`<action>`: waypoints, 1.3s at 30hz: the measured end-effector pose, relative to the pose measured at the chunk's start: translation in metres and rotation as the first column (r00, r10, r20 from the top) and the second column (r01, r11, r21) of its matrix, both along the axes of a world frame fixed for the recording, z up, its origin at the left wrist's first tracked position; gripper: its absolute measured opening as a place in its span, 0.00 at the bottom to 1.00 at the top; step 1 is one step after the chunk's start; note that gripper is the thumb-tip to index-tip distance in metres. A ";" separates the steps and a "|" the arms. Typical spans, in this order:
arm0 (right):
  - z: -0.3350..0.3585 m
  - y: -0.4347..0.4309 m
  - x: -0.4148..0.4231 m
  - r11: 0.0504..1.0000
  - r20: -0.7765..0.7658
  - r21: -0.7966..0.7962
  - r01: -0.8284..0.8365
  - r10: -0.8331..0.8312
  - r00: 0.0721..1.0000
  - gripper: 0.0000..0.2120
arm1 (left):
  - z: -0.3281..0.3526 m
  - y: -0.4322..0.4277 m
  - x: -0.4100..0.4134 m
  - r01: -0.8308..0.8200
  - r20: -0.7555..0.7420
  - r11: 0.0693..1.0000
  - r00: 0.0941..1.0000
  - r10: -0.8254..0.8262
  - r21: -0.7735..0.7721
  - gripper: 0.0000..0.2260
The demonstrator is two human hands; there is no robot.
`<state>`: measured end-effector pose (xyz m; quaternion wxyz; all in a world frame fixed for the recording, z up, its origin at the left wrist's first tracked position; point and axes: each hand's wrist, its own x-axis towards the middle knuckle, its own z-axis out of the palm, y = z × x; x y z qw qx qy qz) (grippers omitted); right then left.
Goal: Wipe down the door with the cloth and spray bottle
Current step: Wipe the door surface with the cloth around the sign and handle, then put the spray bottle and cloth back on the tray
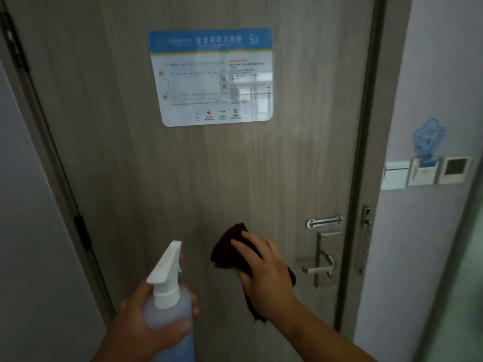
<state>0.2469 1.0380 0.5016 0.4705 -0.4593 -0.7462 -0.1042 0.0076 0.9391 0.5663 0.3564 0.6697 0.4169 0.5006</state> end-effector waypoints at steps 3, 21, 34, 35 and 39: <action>-0.018 -0.052 0.004 0.997 0.039 -0.067 0.038 -0.036 0.999 0.25 | -0.021 -0.028 0.001 0.005 0.065 1.000 0.998 -0.004 -0.014 0.46; -0.041 -0.263 0.068 0.954 0.010 -0.290 0.072 -0.072 0.997 0.24 | -0.068 -0.195 0.060 -0.084 0.063 0.989 0.994 0.091 -0.118 0.44; -0.040 -0.303 0.158 0.937 -0.021 -0.346 -0.050 0.045 0.999 0.26 | -0.069 -0.242 0.157 -0.183 0.007 0.980 0.983 0.184 -0.083 0.40; -0.040 -0.306 0.161 0.935 -0.019 -0.351 -0.057 0.054 0.998 0.26 | -0.070 -0.247 0.161 -0.192 0.022 0.978 0.981 0.194 -0.085 0.40; -0.045 -0.313 0.170 0.930 -0.014 -0.354 -0.095 0.097 0.995 0.25 | -0.073 -0.265 0.172 -0.227 0.032 0.970 0.973 0.231 -0.086 0.39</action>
